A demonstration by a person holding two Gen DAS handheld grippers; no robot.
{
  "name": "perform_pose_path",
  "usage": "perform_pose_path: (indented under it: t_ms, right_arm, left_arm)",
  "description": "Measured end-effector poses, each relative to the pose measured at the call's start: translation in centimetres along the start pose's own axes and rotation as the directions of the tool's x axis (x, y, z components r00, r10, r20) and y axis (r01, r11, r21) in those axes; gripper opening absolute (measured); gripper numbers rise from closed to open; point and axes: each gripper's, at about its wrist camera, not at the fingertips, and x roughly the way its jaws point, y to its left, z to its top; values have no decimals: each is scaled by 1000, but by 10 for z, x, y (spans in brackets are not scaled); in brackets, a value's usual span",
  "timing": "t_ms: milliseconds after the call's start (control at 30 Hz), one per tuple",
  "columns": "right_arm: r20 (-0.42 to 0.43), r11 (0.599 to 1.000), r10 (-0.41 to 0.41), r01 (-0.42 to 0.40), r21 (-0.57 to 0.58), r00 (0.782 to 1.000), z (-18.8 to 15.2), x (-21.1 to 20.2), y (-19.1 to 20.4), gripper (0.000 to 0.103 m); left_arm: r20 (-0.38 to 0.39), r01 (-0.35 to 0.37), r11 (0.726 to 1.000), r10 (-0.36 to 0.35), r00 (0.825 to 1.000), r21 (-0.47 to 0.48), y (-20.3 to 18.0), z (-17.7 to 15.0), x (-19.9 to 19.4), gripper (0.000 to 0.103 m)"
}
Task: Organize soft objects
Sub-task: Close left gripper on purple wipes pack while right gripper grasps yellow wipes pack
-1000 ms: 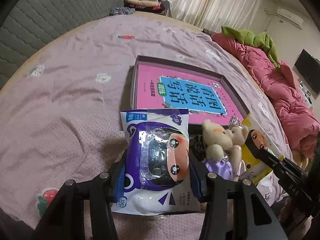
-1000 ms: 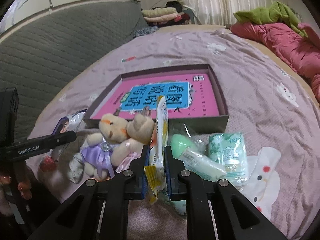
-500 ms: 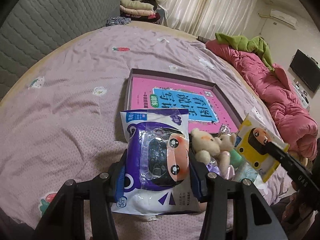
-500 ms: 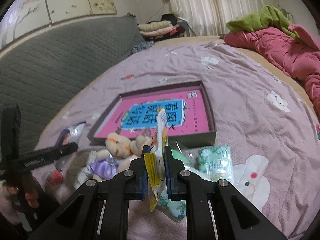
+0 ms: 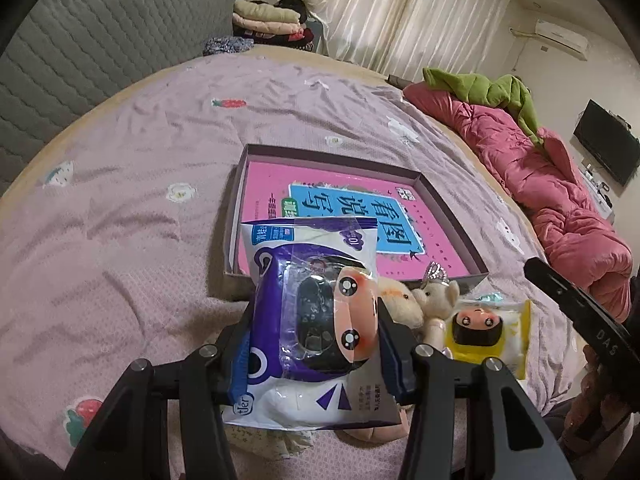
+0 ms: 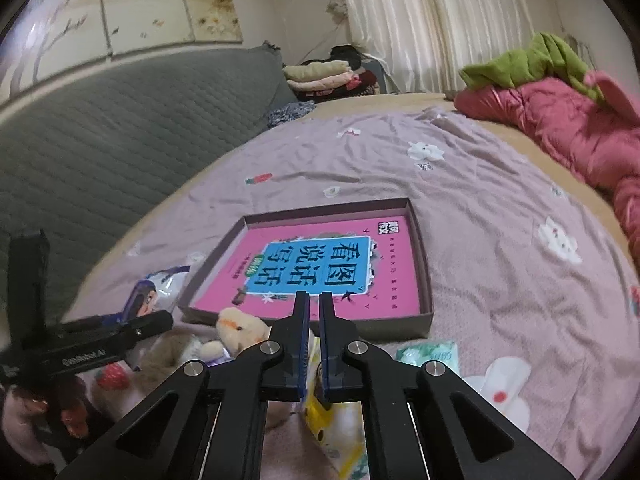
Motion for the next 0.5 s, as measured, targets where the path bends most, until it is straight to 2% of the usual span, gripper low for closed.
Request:
perform_pose_path:
  t_ms: [100, 200, 267, 300, 333, 367, 500]
  right_arm:
    - [-17, 999, 11, -10, 46, 1000, -4, 2, -11, 4]
    - [-38, 995, 36, -33, 89, 999, -11, -5, -26, 10]
    - [-48, 992, 45, -39, 124, 998, -18, -8, -35, 21]
    - [-59, 990, 48, -40, 134, 997, -20, -8, -38, 23]
    - [-65, 990, 45, -36, 138, 997, -23, -10, -40, 30]
    - [-70, 991, 43, -33, 129, 997, -26, -11, -40, 31]
    - [-81, 996, 20, -13, 84, 997, -34, -15, -37, 32]
  left_arm:
    - [-2, 6, 1000, -6, 1000, 0, 1, -1, 0, 52]
    - [6, 15, 1000, -15, 1000, 5, 1, 0, -1, 52]
    - [13, 21, 1000, -21, 1000, 6, 1, 0, -3, 52]
    - [12, 21, 1000, -21, 1000, 4, 2, 0, -2, 52]
    - [12, 25, 1000, -25, 1000, 2, 2, 0, -2, 52]
    - [14, 28, 1000, -28, 1000, 4, 2, 0, -3, 52]
    - [23, 29, 999, -30, 999, 12, 1, 0, -4, 52]
